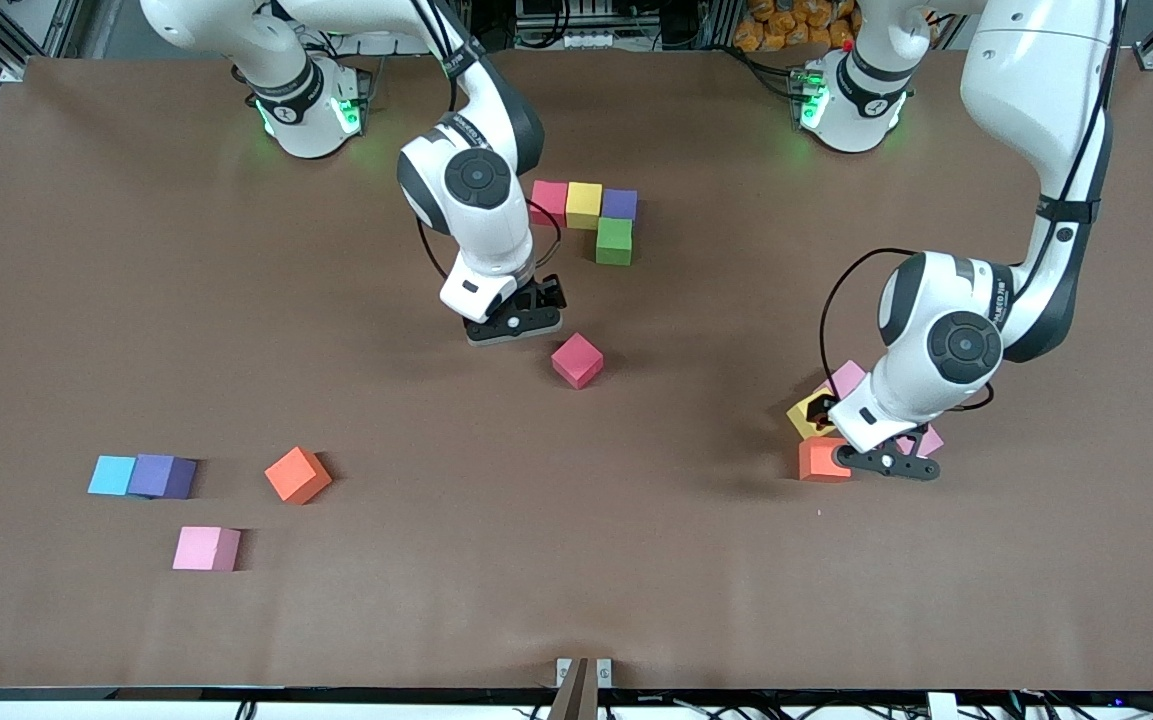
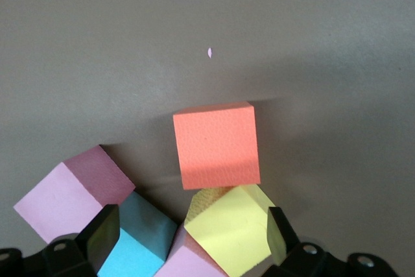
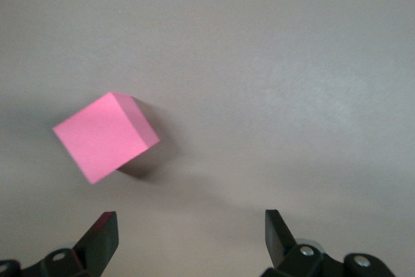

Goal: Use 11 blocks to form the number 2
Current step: 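Move the right gripper to the loose pink cube, then grasp the pink cube with the right gripper while the left gripper grasps orange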

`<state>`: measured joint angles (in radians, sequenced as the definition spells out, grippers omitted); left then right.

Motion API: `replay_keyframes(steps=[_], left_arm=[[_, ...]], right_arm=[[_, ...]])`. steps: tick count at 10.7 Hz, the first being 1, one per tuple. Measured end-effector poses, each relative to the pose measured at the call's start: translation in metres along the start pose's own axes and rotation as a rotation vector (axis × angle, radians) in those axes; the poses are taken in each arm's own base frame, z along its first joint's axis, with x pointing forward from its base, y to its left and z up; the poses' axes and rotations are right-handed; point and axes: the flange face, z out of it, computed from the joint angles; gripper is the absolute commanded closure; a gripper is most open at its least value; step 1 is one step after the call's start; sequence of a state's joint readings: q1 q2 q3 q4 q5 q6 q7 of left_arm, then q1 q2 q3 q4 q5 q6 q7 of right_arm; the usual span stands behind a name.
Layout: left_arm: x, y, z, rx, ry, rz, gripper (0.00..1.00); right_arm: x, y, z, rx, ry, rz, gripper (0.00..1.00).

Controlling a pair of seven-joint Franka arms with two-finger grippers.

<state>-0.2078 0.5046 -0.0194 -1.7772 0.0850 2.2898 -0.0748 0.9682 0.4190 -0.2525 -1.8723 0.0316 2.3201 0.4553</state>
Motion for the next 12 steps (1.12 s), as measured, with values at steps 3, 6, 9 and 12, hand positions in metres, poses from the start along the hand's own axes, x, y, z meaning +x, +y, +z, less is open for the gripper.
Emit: replay_keyframes(steps=[3,6,9,12], left_arm=[[0.011,-0.002,0.007,0.002,0.004,-0.004,0.0],[0.02,0.0,0.017,0.005,0.005,-0.002,0.0],[0.026,-0.005,0.02,0.011,0.011,-0.01,0.0],[0.03,0.0,0.024,0.014,0.03,0.003,0.0]], right_arm=[[-0.002,0.0,0.006,-0.02,0.003,-0.02,0.0],[0.0,-0.023,0.01,0.054,0.072,-0.025,0.0],[-0.003,-0.07,0.031,0.086,0.126,-0.115,0.0],[0.012,-0.092,0.05,0.086,0.167,-0.234,0.0]])
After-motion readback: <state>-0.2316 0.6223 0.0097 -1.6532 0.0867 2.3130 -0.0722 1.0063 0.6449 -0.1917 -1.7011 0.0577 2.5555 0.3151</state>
